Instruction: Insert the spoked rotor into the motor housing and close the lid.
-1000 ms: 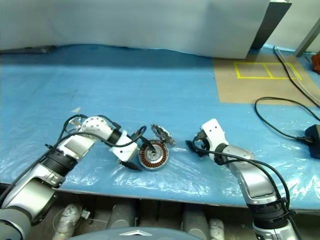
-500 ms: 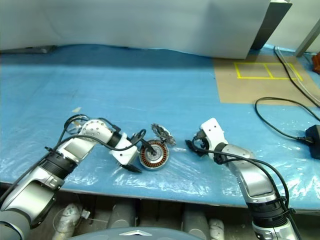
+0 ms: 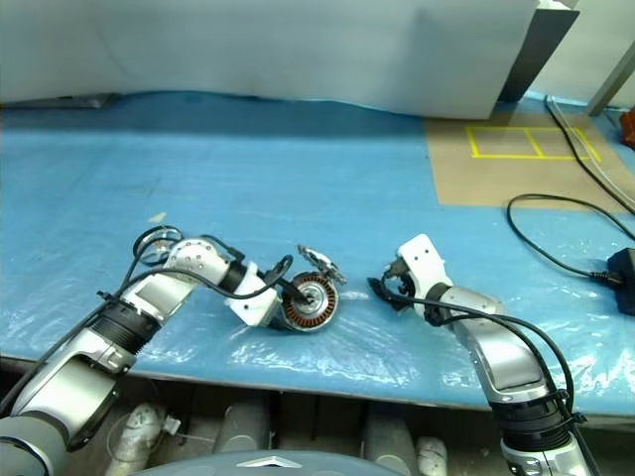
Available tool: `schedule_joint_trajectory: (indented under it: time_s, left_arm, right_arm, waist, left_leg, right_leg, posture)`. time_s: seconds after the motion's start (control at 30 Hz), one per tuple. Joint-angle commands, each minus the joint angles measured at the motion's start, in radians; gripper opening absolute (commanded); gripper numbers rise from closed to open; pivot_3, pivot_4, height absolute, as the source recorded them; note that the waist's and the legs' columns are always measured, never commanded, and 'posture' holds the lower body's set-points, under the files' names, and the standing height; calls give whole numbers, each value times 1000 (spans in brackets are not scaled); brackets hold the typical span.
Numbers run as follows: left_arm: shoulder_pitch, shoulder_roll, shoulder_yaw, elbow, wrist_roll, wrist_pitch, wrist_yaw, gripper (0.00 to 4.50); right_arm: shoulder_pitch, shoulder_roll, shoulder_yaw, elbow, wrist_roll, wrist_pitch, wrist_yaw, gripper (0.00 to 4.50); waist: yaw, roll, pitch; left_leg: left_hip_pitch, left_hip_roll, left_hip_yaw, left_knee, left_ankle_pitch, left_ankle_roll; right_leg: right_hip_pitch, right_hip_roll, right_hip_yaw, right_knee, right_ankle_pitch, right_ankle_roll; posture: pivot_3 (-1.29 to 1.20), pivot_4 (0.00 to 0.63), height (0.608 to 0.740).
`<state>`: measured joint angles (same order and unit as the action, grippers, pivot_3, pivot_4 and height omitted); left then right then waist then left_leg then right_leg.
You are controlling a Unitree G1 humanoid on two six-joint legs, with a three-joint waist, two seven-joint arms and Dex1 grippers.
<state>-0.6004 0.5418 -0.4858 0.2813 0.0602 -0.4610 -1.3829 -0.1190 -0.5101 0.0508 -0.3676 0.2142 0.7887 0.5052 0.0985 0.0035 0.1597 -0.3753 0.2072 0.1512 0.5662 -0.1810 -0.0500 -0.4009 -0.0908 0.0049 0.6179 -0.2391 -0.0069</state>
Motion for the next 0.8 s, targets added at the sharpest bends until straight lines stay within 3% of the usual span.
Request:
schedule_joint_trajectory:
  time_s: [0.03, 0.33, 0.8]
  left_arm:
    - [13, -5, -17, 54, 53, -27, 47, 2067]
    - [32, 21, 28, -54, -32, 54, 36, 2067]
    - [89, 145, 138, -160, -113, 197, 56, 2067]
  right_arm:
    - [-9, -1, 2, -15, -2, -17, -1, 4040]
    - [-57, 26, 19, 27, 26, -28, 29, 4040]
    - [-147, 77, 92, 163, 22, -132, 110, 4040]
  waist:
    - [1, 1, 0]
    - [-3, 1, 0]
    - [-7, 1, 0]
  left_leg:
    - [0, 0, 0, 0, 0, 0]
    - [0, 0, 0, 0, 0, 1]
    - [-4, 1, 0, -1, 0, 1]
  right_leg:
    - [0, 0, 0, 0, 0, 0]
    - [0, -1, 0, 0, 0, 0]
    - [-5, 1, -1, 0, 0, 0]
  posture:
    - [0, 150, 740]
    - [0, 150, 740]
    - [0, 150, 740]
